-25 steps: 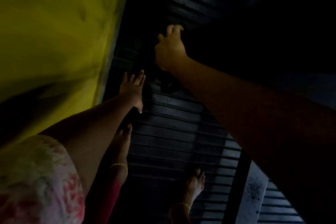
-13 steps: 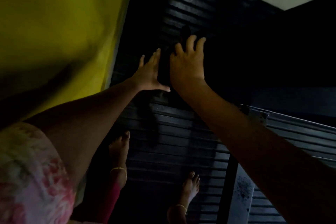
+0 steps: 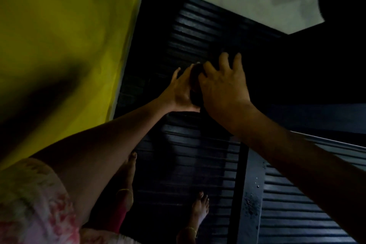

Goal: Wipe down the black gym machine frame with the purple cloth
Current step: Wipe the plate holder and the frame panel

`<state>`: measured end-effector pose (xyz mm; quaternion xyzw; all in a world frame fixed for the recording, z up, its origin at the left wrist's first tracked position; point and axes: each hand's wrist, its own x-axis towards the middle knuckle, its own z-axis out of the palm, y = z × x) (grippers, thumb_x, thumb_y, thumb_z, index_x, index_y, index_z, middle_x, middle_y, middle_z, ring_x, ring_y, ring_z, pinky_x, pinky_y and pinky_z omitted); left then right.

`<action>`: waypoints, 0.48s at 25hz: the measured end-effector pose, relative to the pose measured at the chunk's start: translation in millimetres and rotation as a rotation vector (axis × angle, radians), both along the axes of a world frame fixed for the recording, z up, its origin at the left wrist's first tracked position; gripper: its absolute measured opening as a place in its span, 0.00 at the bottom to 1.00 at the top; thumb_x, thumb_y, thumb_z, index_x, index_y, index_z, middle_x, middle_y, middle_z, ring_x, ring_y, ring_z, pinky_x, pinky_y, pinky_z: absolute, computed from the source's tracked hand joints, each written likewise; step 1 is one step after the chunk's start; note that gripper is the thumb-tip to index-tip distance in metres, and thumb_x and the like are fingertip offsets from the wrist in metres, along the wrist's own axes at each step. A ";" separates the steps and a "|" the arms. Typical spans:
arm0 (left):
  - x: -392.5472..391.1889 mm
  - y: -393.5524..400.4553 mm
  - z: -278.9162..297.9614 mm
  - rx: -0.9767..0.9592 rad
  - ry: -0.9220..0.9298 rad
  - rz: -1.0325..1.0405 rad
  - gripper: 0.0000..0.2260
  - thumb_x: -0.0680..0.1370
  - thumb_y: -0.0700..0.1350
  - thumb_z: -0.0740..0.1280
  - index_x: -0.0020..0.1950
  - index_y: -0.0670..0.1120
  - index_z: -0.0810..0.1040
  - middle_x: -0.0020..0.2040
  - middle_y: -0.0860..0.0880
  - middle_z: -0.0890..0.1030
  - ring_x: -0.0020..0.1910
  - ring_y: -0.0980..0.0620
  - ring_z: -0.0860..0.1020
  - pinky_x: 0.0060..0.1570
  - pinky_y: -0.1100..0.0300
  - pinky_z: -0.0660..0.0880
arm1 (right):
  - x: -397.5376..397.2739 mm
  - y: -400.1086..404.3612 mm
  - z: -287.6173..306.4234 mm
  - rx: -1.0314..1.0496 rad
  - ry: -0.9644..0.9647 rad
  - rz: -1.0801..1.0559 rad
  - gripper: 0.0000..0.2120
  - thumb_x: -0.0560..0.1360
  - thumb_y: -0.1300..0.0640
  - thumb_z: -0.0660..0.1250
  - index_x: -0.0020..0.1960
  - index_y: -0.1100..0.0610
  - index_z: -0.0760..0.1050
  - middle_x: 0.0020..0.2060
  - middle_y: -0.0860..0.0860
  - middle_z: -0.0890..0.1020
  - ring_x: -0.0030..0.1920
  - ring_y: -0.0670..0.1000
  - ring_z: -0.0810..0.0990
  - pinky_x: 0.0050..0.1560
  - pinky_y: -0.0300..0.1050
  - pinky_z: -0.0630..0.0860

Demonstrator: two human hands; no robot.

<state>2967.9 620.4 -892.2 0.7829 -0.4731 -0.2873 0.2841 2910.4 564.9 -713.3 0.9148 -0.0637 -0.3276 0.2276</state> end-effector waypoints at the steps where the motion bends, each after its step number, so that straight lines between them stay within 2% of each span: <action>1: -0.4 -0.5 7.8 -0.011 0.078 0.047 0.53 0.62 0.62 0.76 0.78 0.46 0.52 0.77 0.47 0.56 0.76 0.49 0.53 0.74 0.46 0.42 | -6.8 -2.7 12.2 -0.005 -0.006 0.003 0.30 0.77 0.43 0.61 0.74 0.54 0.58 0.71 0.54 0.63 0.73 0.66 0.53 0.71 0.67 0.48; 3: 3.1 0.2 24.5 0.004 0.232 0.122 0.56 0.59 0.57 0.81 0.77 0.45 0.51 0.76 0.47 0.58 0.74 0.48 0.58 0.74 0.45 0.51 | -15.0 -14.5 38.0 -0.045 -0.069 -0.014 0.28 0.77 0.43 0.60 0.73 0.52 0.60 0.70 0.52 0.64 0.73 0.65 0.53 0.71 0.66 0.46; 4: 4.2 0.2 32.6 0.032 0.252 0.127 0.57 0.58 0.55 0.82 0.77 0.46 0.51 0.76 0.48 0.58 0.74 0.47 0.58 0.74 0.44 0.53 | -15.6 -21.2 49.1 -0.078 -0.122 -0.037 0.26 0.78 0.44 0.58 0.73 0.52 0.62 0.69 0.52 0.65 0.72 0.64 0.54 0.71 0.66 0.47; 6: 6.3 -2.2 43.2 0.112 0.199 0.090 0.57 0.59 0.55 0.82 0.77 0.46 0.49 0.76 0.48 0.57 0.75 0.47 0.57 0.74 0.44 0.49 | -10.4 -26.7 61.8 -0.119 -0.186 -0.076 0.24 0.78 0.46 0.55 0.72 0.53 0.63 0.69 0.54 0.65 0.71 0.66 0.56 0.71 0.64 0.51; 10: 11.3 -9.3 56.2 0.298 -0.043 -0.156 0.57 0.63 0.65 0.75 0.79 0.47 0.43 0.78 0.46 0.47 0.77 0.49 0.46 0.73 0.43 0.38 | -16.2 -20.1 71.7 -0.024 -0.036 0.016 0.24 0.79 0.45 0.54 0.73 0.51 0.62 0.71 0.53 0.64 0.71 0.65 0.55 0.70 0.61 0.54; 12: 7.5 -12.0 69.9 0.218 -0.039 -0.187 0.57 0.64 0.66 0.73 0.79 0.47 0.41 0.79 0.45 0.44 0.77 0.50 0.43 0.74 0.44 0.37 | -30.0 -23.1 89.3 -0.006 -0.067 0.040 0.23 0.78 0.44 0.55 0.71 0.49 0.65 0.68 0.49 0.66 0.70 0.61 0.58 0.67 0.56 0.58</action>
